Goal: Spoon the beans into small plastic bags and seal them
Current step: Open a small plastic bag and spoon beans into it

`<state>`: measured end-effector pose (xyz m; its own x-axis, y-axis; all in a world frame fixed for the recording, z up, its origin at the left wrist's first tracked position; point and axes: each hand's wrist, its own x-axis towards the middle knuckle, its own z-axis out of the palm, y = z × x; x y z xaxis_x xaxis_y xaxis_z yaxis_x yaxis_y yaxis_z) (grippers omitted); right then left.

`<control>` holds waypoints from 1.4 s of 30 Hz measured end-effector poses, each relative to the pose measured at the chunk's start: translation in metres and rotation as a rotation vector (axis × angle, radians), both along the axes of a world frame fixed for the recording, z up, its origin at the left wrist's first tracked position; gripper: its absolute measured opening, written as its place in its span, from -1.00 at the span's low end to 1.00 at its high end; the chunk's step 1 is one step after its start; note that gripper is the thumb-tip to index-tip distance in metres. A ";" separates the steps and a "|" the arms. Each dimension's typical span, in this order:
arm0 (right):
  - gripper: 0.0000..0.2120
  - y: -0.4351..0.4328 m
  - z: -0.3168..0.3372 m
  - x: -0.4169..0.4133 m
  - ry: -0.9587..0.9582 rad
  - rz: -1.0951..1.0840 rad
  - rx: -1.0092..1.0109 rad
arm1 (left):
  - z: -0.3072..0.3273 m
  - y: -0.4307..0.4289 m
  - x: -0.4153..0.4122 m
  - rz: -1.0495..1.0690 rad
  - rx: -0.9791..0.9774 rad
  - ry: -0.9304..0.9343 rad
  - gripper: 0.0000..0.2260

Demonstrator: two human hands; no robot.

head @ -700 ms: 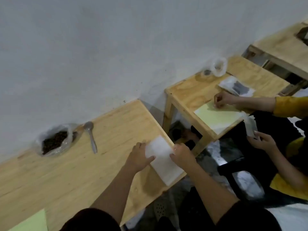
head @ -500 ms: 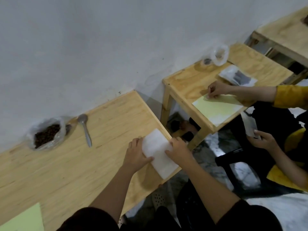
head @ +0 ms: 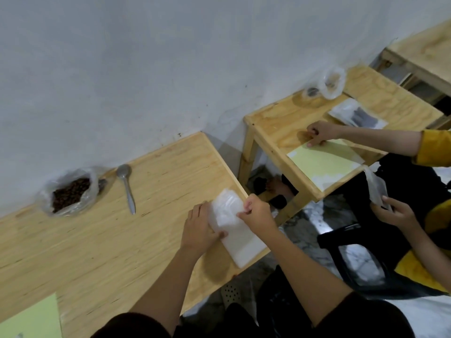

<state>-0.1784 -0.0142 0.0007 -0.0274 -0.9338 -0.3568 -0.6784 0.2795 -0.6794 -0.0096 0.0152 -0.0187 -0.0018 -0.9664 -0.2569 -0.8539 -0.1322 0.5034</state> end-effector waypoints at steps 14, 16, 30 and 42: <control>-0.84 -0.026 0.031 0.001 -0.316 0.250 0.060 | 0.027 -0.019 0.024 0.048 -0.049 0.291 -0.47; -0.84 -0.035 0.043 0.008 -0.308 0.293 0.030 | 0.043 -0.025 0.032 0.109 -0.021 0.497 -0.62; -0.76 -0.048 0.084 0.178 -0.323 0.392 -0.296 | 0.125 0.018 0.147 0.483 -0.073 0.979 -0.75; -0.67 -0.007 0.152 0.327 -0.741 0.462 0.171 | 0.184 0.074 0.267 0.475 -0.263 0.950 -0.68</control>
<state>0.1489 -0.0214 0.1522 0.6324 -0.7265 -0.2688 -0.1510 0.2248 -0.9626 0.2573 0.0888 0.1656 0.2973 -0.9454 -0.1335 0.0078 -0.1374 0.9905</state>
